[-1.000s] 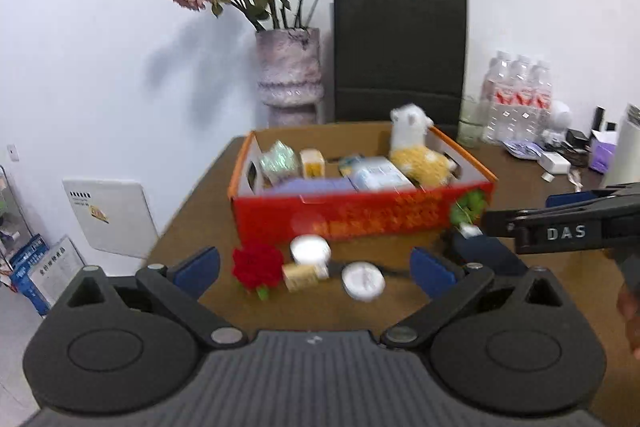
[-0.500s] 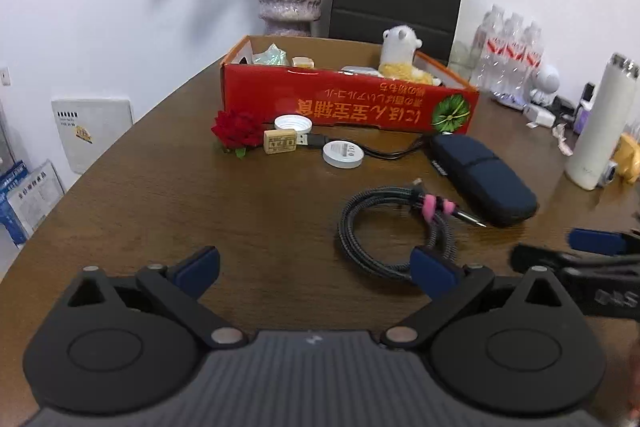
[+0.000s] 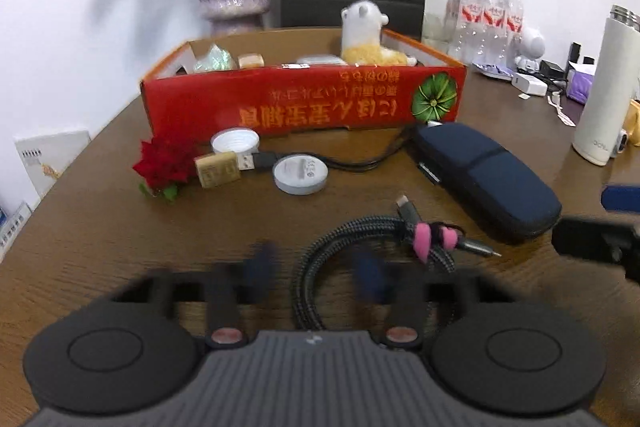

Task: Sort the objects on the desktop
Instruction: 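Drop the black cable in the box with left tool while right drops puck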

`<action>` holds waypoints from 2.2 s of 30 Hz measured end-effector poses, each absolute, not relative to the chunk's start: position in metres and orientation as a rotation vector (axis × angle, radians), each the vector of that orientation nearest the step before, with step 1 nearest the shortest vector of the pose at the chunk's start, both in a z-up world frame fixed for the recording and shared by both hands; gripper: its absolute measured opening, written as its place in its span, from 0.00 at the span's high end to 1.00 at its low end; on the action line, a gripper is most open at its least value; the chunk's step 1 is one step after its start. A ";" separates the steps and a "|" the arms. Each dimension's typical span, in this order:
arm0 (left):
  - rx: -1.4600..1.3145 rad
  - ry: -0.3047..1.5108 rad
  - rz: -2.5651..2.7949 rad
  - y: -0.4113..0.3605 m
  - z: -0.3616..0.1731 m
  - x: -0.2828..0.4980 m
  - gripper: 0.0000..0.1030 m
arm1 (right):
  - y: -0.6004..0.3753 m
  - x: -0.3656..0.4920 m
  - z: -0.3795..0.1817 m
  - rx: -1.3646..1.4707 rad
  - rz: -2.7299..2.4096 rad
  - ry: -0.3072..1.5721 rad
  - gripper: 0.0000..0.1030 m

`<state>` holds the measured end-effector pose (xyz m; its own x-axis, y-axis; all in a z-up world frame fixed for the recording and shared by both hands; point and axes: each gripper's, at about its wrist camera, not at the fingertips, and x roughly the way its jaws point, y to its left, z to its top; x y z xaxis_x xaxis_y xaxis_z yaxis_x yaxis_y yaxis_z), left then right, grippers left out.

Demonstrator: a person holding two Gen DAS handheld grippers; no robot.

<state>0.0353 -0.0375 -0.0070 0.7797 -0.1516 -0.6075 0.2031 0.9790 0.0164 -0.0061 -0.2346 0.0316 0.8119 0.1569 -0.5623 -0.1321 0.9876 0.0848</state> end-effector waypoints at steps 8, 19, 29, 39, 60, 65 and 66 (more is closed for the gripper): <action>-0.009 0.595 -0.162 0.014 0.024 -0.006 0.89 | -0.196 0.038 0.046 -0.034 0.278 0.558 0.31; -0.116 0.499 0.017 0.096 0.057 -0.033 0.89 | -0.097 0.134 0.002 -0.106 0.338 0.708 0.56; -0.154 0.486 -0.083 0.086 0.064 -0.041 0.90 | -0.113 0.091 0.018 -0.042 0.334 0.657 0.63; -0.146 0.434 -0.295 0.031 0.092 -0.037 0.90 | -0.183 0.028 0.071 0.022 0.258 0.528 0.63; -0.105 0.741 -0.411 0.029 0.108 0.280 0.90 | -0.169 0.292 0.141 0.091 0.399 0.613 0.63; -0.041 0.883 -0.286 0.047 0.053 0.330 0.90 | -0.132 0.369 0.093 -0.028 0.321 0.780 0.63; -0.035 0.904 -0.295 0.049 0.047 0.333 0.90 | -0.125 0.380 0.082 -0.049 0.310 0.810 0.63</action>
